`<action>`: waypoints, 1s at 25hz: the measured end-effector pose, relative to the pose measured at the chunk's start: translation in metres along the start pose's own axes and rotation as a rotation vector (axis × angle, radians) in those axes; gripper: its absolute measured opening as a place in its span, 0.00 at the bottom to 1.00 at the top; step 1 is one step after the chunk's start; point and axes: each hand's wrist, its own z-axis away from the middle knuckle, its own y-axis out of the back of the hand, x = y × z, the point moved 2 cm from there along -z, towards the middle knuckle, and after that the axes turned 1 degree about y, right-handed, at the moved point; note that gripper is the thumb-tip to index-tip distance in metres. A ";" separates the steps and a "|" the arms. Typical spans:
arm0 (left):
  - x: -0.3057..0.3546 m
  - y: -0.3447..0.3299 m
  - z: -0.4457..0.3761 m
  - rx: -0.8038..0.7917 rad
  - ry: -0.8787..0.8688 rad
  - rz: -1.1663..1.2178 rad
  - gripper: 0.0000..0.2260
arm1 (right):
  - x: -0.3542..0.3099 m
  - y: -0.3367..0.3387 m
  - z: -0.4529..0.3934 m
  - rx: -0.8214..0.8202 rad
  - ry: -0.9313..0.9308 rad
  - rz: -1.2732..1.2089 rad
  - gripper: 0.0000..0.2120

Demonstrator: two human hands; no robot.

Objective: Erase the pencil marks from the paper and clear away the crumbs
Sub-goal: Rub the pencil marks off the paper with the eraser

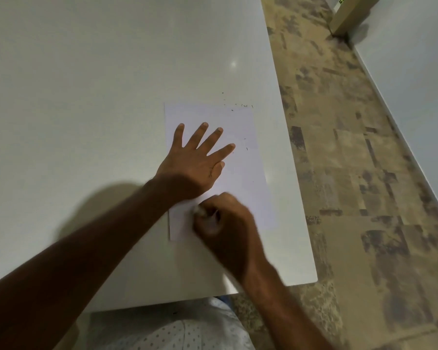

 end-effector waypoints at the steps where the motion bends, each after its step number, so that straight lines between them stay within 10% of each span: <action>1: 0.000 -0.001 0.000 0.000 -0.001 -0.004 0.25 | -0.003 -0.007 0.007 -0.034 0.040 -0.033 0.09; 6: -0.001 -0.001 -0.001 -0.028 0.002 -0.002 0.25 | 0.035 0.040 -0.041 0.264 -0.194 0.040 0.09; 11: -0.001 -0.003 -0.001 -0.022 0.004 -0.018 0.25 | 0.006 0.007 0.000 -0.003 0.068 0.013 0.04; 15: 0.000 0.001 -0.001 -0.055 0.005 -0.019 0.27 | 0.064 0.072 -0.060 0.242 -0.254 0.085 0.07; 20: 0.000 0.001 -0.001 -0.043 0.008 0.002 0.25 | 0.013 0.034 -0.003 -0.168 -0.049 0.073 0.06; 25: 0.000 0.002 -0.001 -0.062 0.011 0.025 0.25 | 0.062 0.077 -0.052 0.205 -0.235 0.101 0.06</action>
